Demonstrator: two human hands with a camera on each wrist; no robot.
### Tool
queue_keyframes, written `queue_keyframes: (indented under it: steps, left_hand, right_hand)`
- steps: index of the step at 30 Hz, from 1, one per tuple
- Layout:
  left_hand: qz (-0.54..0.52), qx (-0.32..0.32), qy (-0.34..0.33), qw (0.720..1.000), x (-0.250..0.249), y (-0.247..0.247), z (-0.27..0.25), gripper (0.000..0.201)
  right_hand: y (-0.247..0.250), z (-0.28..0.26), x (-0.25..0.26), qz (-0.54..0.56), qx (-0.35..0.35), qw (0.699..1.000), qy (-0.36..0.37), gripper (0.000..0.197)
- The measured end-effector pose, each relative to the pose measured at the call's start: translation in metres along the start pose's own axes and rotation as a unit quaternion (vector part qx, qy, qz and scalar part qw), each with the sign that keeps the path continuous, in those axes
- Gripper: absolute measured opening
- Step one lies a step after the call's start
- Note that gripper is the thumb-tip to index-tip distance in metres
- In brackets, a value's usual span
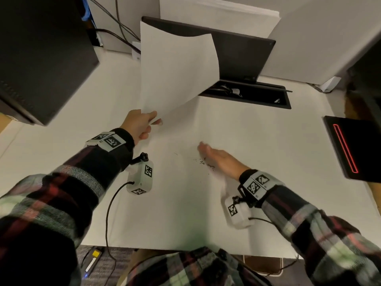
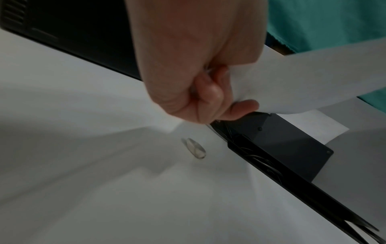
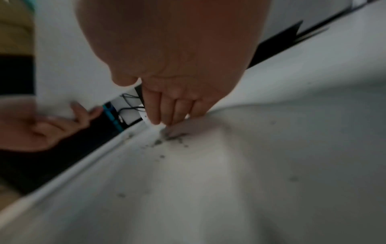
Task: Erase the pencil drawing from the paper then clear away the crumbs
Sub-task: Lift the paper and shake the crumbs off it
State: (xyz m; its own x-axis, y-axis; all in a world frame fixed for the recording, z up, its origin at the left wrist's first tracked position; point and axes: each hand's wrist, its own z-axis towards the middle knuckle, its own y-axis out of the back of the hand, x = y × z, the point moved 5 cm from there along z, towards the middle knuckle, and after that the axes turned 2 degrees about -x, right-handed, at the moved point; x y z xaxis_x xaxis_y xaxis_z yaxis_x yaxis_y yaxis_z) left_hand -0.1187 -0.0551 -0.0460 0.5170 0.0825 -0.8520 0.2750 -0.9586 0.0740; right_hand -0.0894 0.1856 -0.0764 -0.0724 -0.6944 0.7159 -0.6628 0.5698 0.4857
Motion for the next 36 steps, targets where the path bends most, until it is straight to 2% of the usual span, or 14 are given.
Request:
queue_keyframes:
  steps: [1, 3, 4, 6, 10, 13, 15, 19, 23, 26, 28, 31, 34, 36]
  left_hand:
    - [-0.008, 0.005, 0.001, 1.000, -0.001, 0.001, 0.002, 0.011]
    - [-0.027, 0.008, 0.005, 1.000, -0.003, 0.004, 0.006, 0.012]
    - [-0.031, 0.006, 0.007, 0.999, -0.004, 0.005, 0.008, 0.013]
    - [-0.030, 0.001, 0.011, 0.999, -0.005, 0.005, 0.009, 0.011]
    - [-0.025, -0.013, 0.019, 0.999, -0.005, 0.005, 0.009, 0.012]
    - [-0.022, -0.017, 0.022, 0.999, -0.004, 0.003, 0.008, 0.015]
    - [-0.022, -0.018, 0.024, 0.999, -0.005, 0.002, 0.008, 0.015]
    - [-0.029, -0.019, 0.021, 0.999, -0.008, 0.004, 0.011, 0.012]
    - [-0.028, -0.023, 0.021, 0.999, -0.010, 0.006, 0.012, 0.012]
    - [-0.025, -0.027, 0.022, 0.999, -0.010, 0.008, 0.010, 0.010]
    - [-0.025, -0.032, 0.022, 0.999, -0.008, 0.010, 0.008, 0.011]
    - [-0.024, -0.034, 0.022, 0.999, -0.004, 0.010, 0.004, 0.010]
    - [-0.023, -0.035, 0.019, 0.999, 0.001, 0.010, -0.001, 0.012]
    - [-0.023, -0.034, 0.017, 0.999, 0.003, 0.010, -0.004, 0.013]
  right_hand:
    - [0.002, -0.003, 0.005, 0.052, -0.013, 0.999, 0.009, 0.055]
    - [0.030, 0.003, 0.007, 0.094, -0.091, 0.991, 0.008, 0.052]
    - [0.047, 0.009, 0.005, 0.079, -0.126, 0.989, 0.004, 0.053]
    - [0.076, 0.029, -0.006, 0.009, -0.140, 0.990, -0.018, 0.058]
    - [0.097, 0.074, -0.021, -0.139, -0.093, 0.983, -0.079, 0.062]
    - [0.078, 0.099, 0.003, -0.189, -0.056, 0.979, -0.056, 0.055]
    - [0.053, 0.106, 0.022, -0.228, -0.011, 0.974, -0.007, 0.052]
    - [0.003, 0.082, 0.035, -0.262, 0.099, 0.953, 0.116, 0.059]
    - [-0.022, 0.040, 0.023, -0.171, 0.212, 0.957, 0.098, 0.050]
    - [-0.003, 0.039, 0.031, -0.072, 0.170, 0.982, 0.048, 0.053]
    - [0.010, 0.056, 0.044, -0.122, 0.133, 0.982, 0.056, 0.056]
    - [0.006, 0.082, 0.062, -0.211, 0.141, 0.964, 0.079, 0.060]
    - [-0.020, 0.088, 0.068, -0.304, 0.179, 0.927, 0.129, 0.076]
    - [-0.034, 0.083, 0.057, -0.306, 0.204, 0.918, 0.149, 0.085]
